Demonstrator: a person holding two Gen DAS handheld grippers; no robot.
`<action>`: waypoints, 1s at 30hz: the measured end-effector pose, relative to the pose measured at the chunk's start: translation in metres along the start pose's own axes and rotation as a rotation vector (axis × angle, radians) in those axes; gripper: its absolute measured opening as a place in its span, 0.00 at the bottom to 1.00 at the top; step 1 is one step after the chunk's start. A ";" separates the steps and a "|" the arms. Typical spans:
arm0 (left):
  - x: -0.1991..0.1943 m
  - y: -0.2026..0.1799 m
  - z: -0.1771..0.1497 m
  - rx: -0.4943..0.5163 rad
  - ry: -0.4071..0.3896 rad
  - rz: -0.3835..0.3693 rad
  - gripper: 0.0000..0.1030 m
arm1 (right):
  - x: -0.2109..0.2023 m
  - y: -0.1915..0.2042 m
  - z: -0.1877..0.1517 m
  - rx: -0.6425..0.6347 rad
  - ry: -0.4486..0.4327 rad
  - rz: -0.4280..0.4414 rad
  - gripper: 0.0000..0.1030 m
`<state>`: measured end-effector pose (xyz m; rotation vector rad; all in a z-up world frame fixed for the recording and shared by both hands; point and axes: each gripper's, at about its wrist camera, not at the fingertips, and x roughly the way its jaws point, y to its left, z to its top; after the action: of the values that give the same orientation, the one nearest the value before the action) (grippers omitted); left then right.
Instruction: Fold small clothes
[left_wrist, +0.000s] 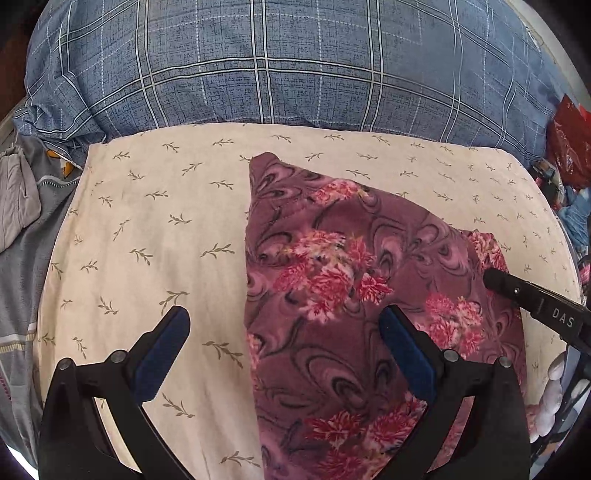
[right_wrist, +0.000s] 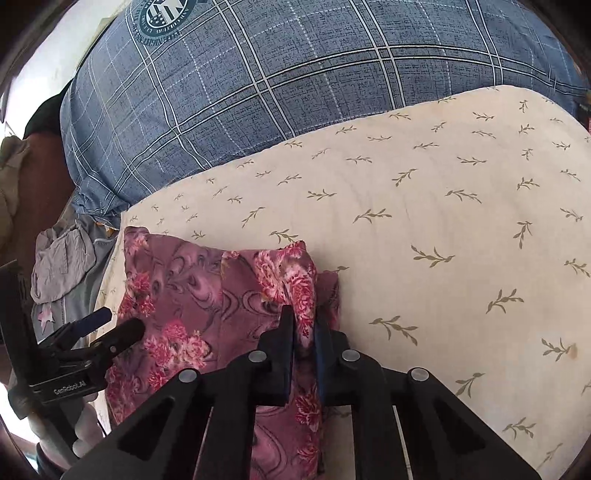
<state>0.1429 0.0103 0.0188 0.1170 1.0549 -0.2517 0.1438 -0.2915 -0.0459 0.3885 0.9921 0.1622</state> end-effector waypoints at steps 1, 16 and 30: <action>-0.002 0.000 0.001 0.004 -0.005 0.003 1.00 | -0.003 0.002 0.001 -0.009 -0.001 -0.003 0.09; -0.044 0.009 -0.032 0.031 -0.014 -0.061 1.00 | -0.046 0.030 -0.035 -0.219 -0.026 -0.154 0.34; -0.039 0.012 -0.068 0.029 0.032 -0.031 1.00 | -0.042 0.057 -0.065 -0.394 -0.029 -0.316 0.38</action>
<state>0.0706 0.0422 0.0190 0.1308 1.0857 -0.2940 0.0693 -0.2359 -0.0223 -0.1262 0.9548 0.0626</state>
